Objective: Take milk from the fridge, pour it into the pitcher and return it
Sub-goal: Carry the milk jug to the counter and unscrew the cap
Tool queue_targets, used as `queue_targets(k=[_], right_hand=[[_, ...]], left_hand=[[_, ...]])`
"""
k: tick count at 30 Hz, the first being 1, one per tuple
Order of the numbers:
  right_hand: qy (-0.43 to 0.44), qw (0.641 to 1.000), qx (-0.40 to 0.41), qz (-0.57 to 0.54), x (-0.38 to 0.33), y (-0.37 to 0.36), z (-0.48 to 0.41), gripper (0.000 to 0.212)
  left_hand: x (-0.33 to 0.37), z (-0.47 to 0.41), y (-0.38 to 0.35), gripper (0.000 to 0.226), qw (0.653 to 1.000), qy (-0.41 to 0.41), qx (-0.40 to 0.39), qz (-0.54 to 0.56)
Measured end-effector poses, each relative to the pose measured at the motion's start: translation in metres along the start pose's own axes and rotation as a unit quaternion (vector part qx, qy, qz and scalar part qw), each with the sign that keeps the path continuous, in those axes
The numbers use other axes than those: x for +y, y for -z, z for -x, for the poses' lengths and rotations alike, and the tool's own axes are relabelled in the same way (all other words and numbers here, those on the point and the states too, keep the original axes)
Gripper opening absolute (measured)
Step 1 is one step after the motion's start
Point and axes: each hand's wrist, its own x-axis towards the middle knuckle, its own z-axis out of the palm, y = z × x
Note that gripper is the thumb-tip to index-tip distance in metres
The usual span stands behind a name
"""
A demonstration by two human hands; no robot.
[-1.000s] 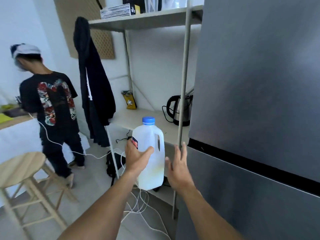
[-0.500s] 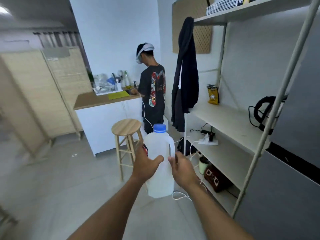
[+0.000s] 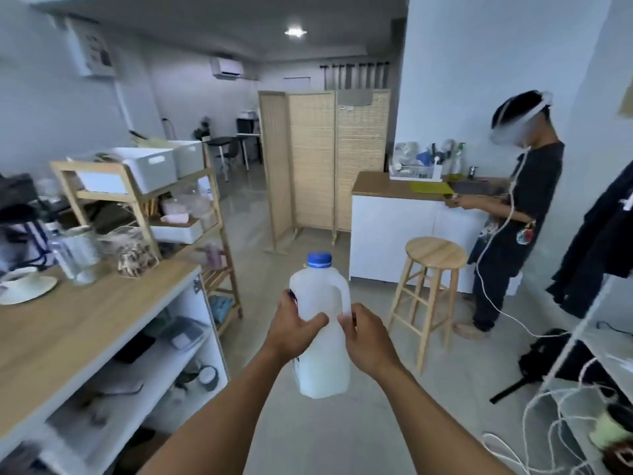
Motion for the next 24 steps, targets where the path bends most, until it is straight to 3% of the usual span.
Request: queue_targets(k=[13, 24], right_hand=[[0.169, 0.964, -0.204, -0.019, -0.198, -0.232, 0.070, 0.020], [0.256, 0.909, -0.328, -0.018, -0.303, -0.347, 0.129, 0.017]], left_hand=[[-0.136, 0.128, 0.278, 0.064, 0.972, 0.110, 0.204, -0.036], [-0.206, 0.211, 0.404, 0.069, 0.923, 0.192, 0.331, -0.041]])
